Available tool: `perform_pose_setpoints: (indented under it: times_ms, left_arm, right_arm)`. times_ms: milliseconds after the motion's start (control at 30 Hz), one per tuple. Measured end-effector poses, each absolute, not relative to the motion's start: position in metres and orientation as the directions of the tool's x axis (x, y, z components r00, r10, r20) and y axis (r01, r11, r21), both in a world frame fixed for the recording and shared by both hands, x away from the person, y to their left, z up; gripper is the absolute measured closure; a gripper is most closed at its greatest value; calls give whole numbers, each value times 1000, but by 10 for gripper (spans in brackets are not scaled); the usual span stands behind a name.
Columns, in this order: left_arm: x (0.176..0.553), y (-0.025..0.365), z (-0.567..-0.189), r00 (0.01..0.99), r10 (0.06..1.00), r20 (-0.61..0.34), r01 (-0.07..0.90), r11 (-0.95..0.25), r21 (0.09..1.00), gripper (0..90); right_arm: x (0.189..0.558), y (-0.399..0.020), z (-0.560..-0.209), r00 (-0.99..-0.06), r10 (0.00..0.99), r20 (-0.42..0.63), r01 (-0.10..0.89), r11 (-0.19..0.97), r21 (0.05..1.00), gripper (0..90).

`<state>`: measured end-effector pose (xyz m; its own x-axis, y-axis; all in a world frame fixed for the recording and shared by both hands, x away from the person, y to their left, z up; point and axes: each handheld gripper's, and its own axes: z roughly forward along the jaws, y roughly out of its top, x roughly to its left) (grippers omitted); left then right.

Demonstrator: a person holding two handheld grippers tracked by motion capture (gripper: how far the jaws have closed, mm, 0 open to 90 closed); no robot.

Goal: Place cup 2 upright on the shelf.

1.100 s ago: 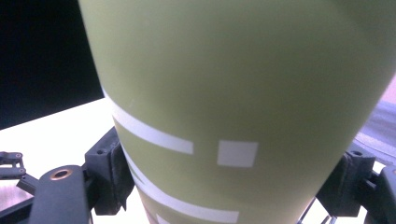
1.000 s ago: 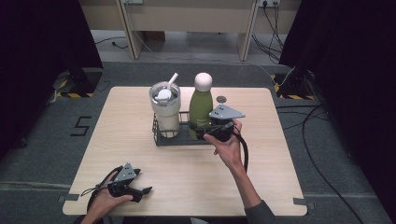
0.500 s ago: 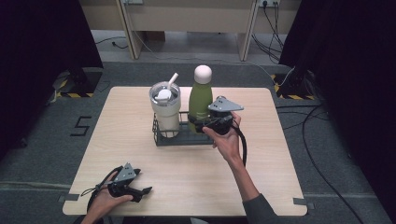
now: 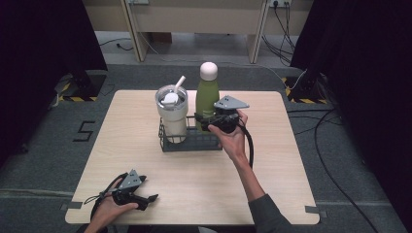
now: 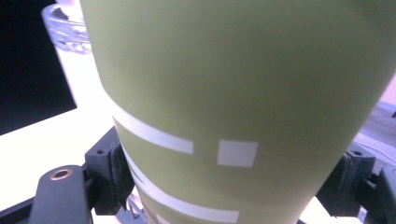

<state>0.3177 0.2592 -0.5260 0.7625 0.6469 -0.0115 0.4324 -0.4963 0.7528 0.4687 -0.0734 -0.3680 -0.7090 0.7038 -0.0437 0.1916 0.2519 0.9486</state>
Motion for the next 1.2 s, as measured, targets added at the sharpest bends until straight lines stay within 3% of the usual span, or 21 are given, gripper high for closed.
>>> perform_pose_setpoints:
  times_ms: [1200]
  left_arm:
    - [318, 259, -526, 762, 647, -12, 433, -496, 753, 137]
  right_arm:
    - [502, -68, -400, -677, 736, 1, 266, 244, 932, 209]
